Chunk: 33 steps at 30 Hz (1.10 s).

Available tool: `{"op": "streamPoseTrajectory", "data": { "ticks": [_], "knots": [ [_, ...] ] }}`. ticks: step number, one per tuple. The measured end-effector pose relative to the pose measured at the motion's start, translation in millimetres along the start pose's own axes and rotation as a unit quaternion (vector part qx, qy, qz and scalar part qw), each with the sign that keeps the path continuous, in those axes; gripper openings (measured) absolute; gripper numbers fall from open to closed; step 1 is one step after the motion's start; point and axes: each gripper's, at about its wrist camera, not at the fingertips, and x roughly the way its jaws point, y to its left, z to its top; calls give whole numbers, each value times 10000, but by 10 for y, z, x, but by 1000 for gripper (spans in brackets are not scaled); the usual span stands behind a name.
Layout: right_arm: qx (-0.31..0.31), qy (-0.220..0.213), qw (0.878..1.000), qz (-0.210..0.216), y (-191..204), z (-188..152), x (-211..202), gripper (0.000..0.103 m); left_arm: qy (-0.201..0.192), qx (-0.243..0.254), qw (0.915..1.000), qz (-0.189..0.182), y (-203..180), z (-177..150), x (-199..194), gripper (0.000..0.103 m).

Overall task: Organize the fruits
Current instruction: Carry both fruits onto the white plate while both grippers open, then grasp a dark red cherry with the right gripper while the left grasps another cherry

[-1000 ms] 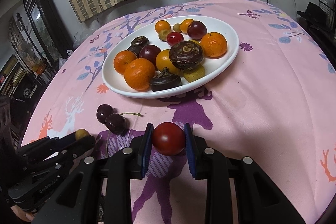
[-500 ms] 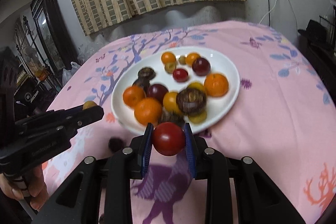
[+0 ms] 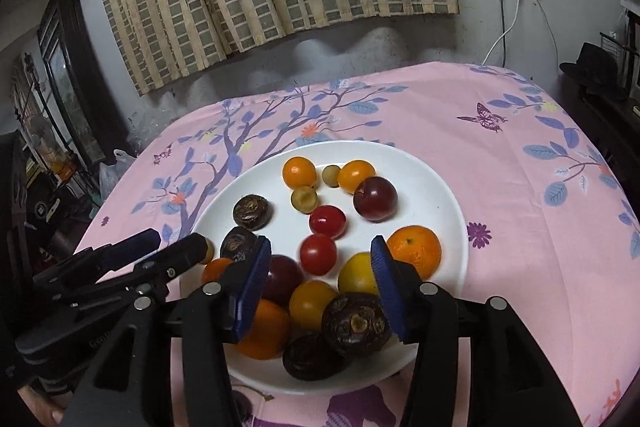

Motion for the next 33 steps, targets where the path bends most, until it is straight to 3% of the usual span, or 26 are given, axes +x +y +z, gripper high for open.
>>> {"op": "streamPoseTrajectory", "data": {
  "ticks": [5,7,16,25,33],
  "knots": [
    [37,58,10000,32,-71,-192,-155,52,-21,-35,10000,-19,74,-105,-166,64],
    [76,144,9998,122,-99,-317,-252,52,-17,-90,10000,-17,108,-186,-258,70],
    [-677,476,9964,162,233,-873,-548,52,140,-186,9997,0,277,-642,-564,75],
    [-1159,834,9896,167,646,-1138,-377,52,318,-421,9985,164,607,-1137,-721,77],
    [-1329,983,9861,135,831,-1155,-162,49,407,-630,9971,154,799,-1228,-651,77]
  ]
}}
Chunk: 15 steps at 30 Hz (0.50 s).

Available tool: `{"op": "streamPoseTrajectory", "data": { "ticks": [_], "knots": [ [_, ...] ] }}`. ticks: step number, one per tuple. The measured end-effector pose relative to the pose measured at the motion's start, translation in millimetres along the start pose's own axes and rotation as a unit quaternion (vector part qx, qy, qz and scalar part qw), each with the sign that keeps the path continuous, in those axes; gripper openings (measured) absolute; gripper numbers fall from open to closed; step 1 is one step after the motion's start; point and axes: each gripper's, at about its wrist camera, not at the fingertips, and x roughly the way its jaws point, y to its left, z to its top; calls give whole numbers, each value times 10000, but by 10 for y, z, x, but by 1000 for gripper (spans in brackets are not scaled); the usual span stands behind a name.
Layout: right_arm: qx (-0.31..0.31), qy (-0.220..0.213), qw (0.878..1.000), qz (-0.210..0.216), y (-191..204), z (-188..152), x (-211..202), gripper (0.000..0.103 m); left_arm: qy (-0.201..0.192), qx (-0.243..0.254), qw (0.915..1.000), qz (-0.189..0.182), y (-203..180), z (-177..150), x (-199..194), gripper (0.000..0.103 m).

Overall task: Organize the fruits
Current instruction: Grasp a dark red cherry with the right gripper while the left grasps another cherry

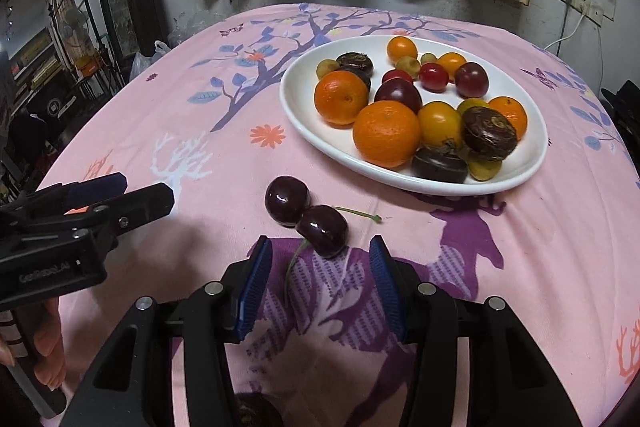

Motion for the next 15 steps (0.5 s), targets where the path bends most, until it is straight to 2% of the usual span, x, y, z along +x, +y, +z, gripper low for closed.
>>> {"op": "streamPoseTrajectory", "data": {
  "ticks": [5,10,15],
  "knots": [
    [-59,101,9999,-45,27,40,133,30,48,138,9999,22,-44,-18,52,77],
    [102,-28,9999,28,-59,30,65,30,102,306,9995,-19,-162,-15,93,77],
    [369,-186,9991,97,-297,-26,-106,30,126,689,9975,-71,-432,17,177,77]
  ]
}}
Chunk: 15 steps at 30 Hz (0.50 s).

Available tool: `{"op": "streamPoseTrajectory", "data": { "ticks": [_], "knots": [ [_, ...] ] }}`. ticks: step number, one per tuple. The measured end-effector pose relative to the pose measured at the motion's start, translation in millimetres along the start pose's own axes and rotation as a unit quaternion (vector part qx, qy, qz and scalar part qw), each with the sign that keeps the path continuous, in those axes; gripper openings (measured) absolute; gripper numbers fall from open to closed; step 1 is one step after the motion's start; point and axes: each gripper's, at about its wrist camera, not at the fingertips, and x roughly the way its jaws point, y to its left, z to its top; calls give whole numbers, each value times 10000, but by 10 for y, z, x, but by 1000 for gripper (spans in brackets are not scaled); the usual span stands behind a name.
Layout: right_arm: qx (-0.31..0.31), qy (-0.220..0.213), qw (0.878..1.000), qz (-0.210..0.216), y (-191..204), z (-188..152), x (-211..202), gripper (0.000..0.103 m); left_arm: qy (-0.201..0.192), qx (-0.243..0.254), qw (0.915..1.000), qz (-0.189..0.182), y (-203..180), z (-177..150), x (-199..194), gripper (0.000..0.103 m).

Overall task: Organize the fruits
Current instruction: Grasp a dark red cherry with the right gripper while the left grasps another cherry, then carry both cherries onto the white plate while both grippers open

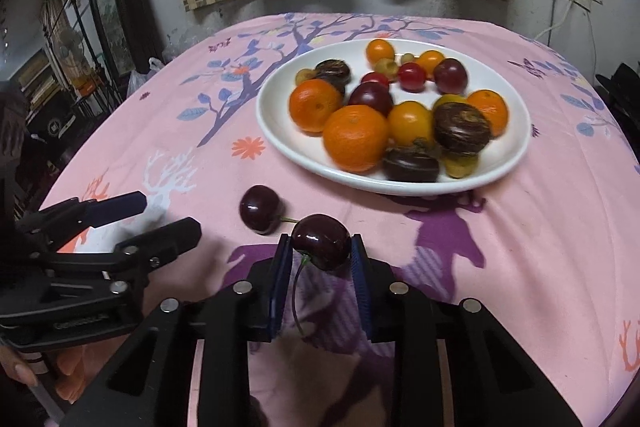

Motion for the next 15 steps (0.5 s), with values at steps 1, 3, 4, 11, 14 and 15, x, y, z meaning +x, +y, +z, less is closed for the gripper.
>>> {"op": "streamPoseTrajectory", "data": {
  "ticks": [1,3,4,11,14,15],
  "knots": [
    [62,-20,10000,0,-54,-2,-19,30,13,57,10000,-11,-48,13,23,77],
    [214,-75,9997,3,-173,-3,-49,30,39,122,9999,1,-141,45,79,77],
    [297,-88,9995,27,-226,0,-56,30,40,133,9999,10,-175,57,100,77],
    [590,-213,9979,168,-407,24,-107,30,102,269,9996,-5,-406,152,231,68],
    [636,-283,9974,192,-429,44,-143,30,238,360,9990,-101,-492,177,316,44],
    [645,-295,9973,201,-440,43,-154,30,296,375,9988,-129,-516,185,350,28]
  ]
}}
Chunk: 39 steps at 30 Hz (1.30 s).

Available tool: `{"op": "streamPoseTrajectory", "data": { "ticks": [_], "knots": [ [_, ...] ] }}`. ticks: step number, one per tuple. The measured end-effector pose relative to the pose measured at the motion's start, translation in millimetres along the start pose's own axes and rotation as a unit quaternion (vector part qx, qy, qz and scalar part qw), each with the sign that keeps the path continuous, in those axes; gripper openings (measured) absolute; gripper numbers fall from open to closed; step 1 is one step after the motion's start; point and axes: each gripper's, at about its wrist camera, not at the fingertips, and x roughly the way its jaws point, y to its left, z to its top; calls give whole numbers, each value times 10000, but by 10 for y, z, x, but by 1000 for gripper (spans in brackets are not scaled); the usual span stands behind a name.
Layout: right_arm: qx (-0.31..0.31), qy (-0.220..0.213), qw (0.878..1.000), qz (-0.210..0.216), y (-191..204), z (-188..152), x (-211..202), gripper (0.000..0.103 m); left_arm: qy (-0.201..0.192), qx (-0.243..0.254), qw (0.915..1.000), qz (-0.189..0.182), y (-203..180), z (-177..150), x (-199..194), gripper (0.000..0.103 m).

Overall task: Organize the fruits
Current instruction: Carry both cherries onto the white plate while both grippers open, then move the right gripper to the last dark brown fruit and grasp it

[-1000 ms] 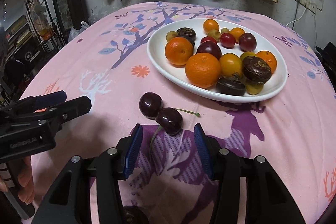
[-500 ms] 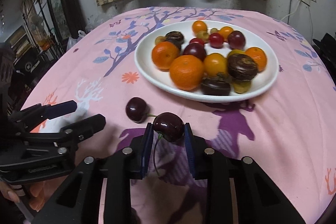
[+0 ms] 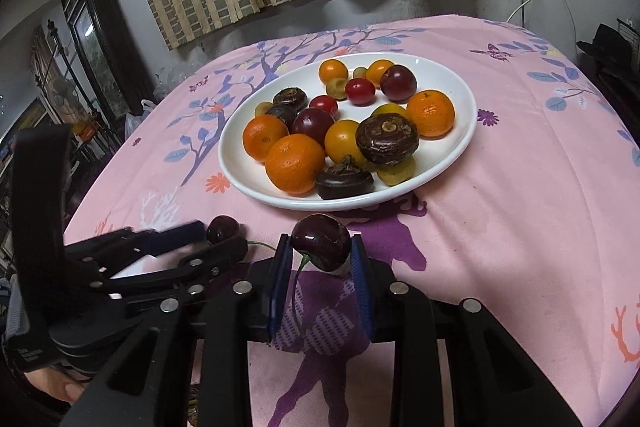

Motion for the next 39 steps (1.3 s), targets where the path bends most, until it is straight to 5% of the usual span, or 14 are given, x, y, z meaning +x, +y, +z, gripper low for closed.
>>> {"op": "streamPoseTrajectory", "data": {
  "ticks": [13,24,28,39],
  "knots": [
    [4,-60,10000,-7,20,24,-40,30,-326,-47,9994,-131,51,43,-193,27],
    [-147,-452,9981,-391,25,686,24,30,-714,-69,9973,-128,27,736,-247,27],
    [287,-553,9966,-543,-142,847,101,55,-830,-497,9952,138,115,906,-186,67],
    [-235,-136,9993,-255,-56,155,-236,55,-679,-161,9976,-27,192,249,-443,71]
  ]
}}
